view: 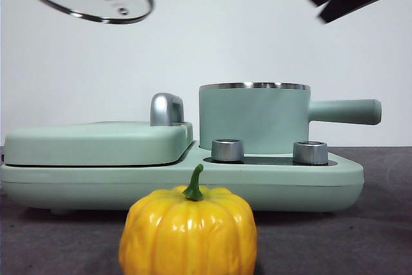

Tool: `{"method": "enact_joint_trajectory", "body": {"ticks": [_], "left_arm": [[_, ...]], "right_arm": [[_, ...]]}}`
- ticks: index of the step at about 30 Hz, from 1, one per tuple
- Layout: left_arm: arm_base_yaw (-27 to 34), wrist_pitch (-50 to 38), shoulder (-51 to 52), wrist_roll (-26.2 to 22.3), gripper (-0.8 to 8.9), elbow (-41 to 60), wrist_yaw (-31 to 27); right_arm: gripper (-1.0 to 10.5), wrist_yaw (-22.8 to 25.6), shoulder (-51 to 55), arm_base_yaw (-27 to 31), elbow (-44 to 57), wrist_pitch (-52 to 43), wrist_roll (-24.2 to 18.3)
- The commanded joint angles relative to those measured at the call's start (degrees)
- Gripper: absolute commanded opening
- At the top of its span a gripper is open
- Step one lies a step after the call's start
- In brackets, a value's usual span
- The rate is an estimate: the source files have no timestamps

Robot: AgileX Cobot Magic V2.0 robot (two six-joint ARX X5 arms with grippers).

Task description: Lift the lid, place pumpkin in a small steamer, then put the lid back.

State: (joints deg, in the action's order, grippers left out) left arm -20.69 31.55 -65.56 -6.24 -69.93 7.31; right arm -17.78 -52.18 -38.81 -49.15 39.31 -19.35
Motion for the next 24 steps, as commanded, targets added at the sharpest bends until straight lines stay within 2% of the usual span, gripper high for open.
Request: {"method": "enact_joint_trajectory", "body": {"ticks": [1,4,11,24], "left_arm": [[1.7,-0.7,1.7,-1.2,0.17,-0.8,-1.6],[3.9,-0.6,3.6,-1.2,0.17,-0.8,-1.8],[8.9,3.7,6.5,-1.2,0.17,-0.8,-1.8],[11.1,4.8,7.2,-2.1,0.17,-0.8,-1.7]], "right_arm": [[4.3,1.2,-3.4,-5.4,-1.2,0.1,-2.1],[4.4,4.5,-7.3,-10.8,-1.2,0.0,-2.2],[4.4,5.8,-15.8,-18.3,-1.2,-2.4,-2.4],[4.9,5.7,-29.2,-20.3,-1.2,-10.1,-2.1]]}}
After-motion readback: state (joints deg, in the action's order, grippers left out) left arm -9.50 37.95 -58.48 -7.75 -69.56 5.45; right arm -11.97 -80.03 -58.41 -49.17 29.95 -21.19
